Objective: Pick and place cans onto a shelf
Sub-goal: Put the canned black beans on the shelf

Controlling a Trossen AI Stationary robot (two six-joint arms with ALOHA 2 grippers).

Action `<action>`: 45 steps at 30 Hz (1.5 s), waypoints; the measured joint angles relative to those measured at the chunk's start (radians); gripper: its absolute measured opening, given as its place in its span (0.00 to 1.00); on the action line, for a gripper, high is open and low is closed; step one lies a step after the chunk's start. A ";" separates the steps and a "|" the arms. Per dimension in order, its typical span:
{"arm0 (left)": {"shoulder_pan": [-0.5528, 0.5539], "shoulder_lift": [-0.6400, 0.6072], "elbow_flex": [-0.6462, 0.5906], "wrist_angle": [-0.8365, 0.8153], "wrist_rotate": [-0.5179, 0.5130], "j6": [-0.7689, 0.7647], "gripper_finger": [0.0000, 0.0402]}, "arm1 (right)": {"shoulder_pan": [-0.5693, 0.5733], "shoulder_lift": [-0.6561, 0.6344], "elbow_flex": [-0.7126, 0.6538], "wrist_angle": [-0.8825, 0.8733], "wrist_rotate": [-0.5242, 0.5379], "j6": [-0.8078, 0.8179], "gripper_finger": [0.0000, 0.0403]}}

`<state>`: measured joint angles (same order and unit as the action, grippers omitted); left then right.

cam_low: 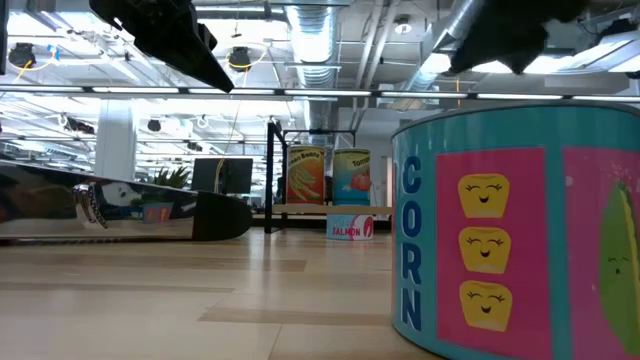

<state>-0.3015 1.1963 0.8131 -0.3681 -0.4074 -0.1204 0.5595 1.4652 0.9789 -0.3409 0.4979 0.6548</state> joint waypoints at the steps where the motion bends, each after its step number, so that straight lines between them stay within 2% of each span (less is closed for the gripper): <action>1: 0.000 0.000 0.000 0.000 0.000 0.000 0.10 | 0.002 0.004 -0.002 -0.021 -0.003 0.023 0.16; 8: 0.000 0.000 0.000 0.001 -0.001 0.000 0.10 | 0.014 -0.008 -0.004 -0.157 -0.099 0.229 0.16; 15: 0.000 0.000 0.000 0.012 -0.027 0.001 0.10 | -0.013 -0.019 -0.003 -0.289 -0.107 0.273 0.16; 20: 0.000 0.000 0.000 0.019 -0.027 0.001 0.10 | -0.049 -0.019 -0.002 -0.292 -0.182 0.262 0.16; 26: 0.000 0.000 0.000 0.020 -0.027 0.001 0.10 | -0.076 -0.019 -0.002 -0.296 -0.212 0.220 0.16; 32: 0.000 0.000 0.000 0.020 -0.027 0.000 0.10 | -0.106 -0.019 -0.002 -0.295 -0.212 0.102 0.18; 37: 0.000 0.000 0.000 0.020 -0.027 -0.017 0.10 | -0.131 -0.007 -0.002 -0.293 -0.246 0.070 0.24; 45: 0.000 0.000 0.000 0.024 -0.027 -0.019 0.10 | -0.150 0.125 -0.003 -0.289 -0.299 0.020 0.41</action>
<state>-0.3015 1.1965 0.8127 -0.3445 -0.4339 -0.1398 0.4092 1.5903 0.9756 -0.6303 0.1989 0.6747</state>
